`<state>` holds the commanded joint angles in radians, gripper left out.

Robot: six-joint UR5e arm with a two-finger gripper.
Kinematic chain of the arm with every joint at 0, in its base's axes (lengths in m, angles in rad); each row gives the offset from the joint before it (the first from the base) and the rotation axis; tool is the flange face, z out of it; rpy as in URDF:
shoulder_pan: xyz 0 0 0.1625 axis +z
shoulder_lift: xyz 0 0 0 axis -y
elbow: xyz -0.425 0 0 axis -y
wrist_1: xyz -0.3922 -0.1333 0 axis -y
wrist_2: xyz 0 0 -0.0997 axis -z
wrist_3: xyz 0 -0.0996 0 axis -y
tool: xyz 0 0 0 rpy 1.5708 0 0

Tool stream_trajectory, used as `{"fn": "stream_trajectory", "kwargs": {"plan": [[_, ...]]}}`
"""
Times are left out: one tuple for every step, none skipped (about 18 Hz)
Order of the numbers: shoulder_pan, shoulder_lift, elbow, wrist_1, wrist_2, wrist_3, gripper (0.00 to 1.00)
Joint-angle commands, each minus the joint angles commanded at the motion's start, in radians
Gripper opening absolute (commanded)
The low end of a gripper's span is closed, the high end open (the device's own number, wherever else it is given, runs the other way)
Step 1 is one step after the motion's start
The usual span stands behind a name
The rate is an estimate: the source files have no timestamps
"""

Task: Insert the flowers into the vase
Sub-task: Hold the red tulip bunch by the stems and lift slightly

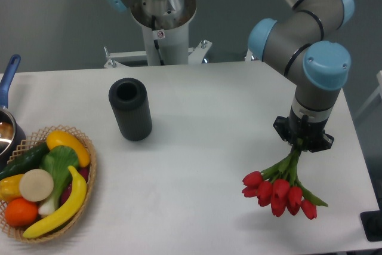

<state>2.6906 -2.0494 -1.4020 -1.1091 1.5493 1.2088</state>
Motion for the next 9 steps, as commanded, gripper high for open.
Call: {"fn": "stream_trajectory", "kwargs": {"plan": [[-0.002,0.005,-0.002,0.000,-0.002,-0.002,0.00],[-0.002,0.011,-0.006,0.000,-0.002,-0.002,0.00],[-0.002,0.014,-0.008,-0.002,-0.005,-0.002,0.00],[0.000,0.018,-0.008,-0.005,-0.017,-0.003,0.00],[0.000,0.023,-0.009,-0.006,-0.028,-0.005,0.00],[0.000,0.026,-0.009,-0.005,-0.040,-0.005,0.00],[0.002,0.026,-0.008,-0.005,-0.055,-0.006,0.01],[0.000,0.026,-0.008,0.000,-0.072,-0.015,0.01],[0.000,0.028,-0.009,0.006,-0.090,-0.021,0.01]]}}
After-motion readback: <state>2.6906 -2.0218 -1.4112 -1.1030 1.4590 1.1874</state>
